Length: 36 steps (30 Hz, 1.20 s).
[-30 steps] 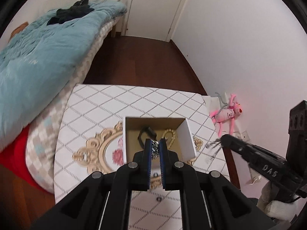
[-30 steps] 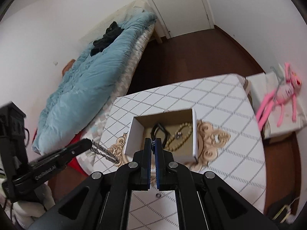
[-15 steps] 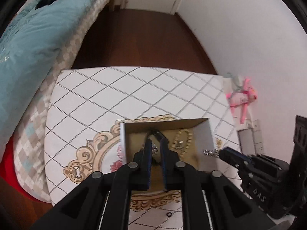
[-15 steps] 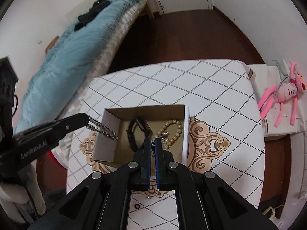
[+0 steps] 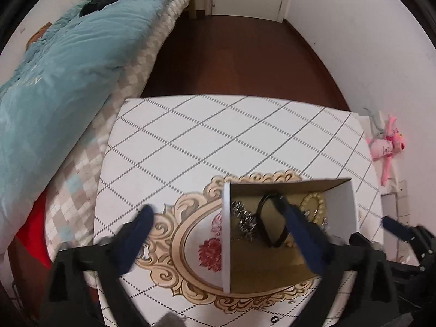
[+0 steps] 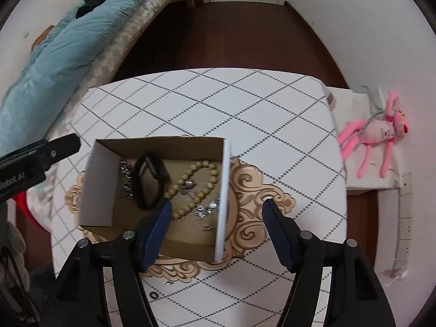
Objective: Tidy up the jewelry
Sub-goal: 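Carry both chains into the cardboard box and open both tools, then lift both tools up and away from the box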
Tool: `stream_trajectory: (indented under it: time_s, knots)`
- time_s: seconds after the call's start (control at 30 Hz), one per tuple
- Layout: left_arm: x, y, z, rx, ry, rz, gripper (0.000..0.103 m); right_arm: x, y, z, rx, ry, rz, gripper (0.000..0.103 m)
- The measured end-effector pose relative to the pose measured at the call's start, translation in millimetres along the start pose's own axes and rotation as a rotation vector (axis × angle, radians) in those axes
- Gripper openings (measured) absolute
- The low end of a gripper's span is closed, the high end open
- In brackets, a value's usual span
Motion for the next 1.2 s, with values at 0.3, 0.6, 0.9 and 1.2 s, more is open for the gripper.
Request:
stream_trajectory:
  time_s: [0.3,0.6,0.9,1.2]
  knots:
    - [37.3,7.7,2.7,-0.041,-0.008,0.010,0.103,22.1,9.3,1.9,0.058,-0.005,0.016,0.103]
    - [53.7,-14.4,-1.4,-0.085,-0.010,0.068,0.103,33.7,-3.2,-4.1,0.062,-0.006,0.067,0.103]
    - [74.7,-61.3,-9.7,-0.135,-0.036,0.186,0.103,54.5,-41.8,-12.7,0.098,-0.007,0.172,0.103]
    - [93.4,-107.6,-9.1,-0.114,-0.056,0.263,0.103,76.8,-96.5,-20.5,0.123,0.001,0.302,0.103]
Point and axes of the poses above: each gripper's, at about its wrist camera, not at the fingertips, and y roughly the way its jaws point, z to its right, x to its underside, the point moved 3 cm from there along y, roughly the way its jaws point, and after that the axes turned 11 degrees about -x, right-handed, at the moved point
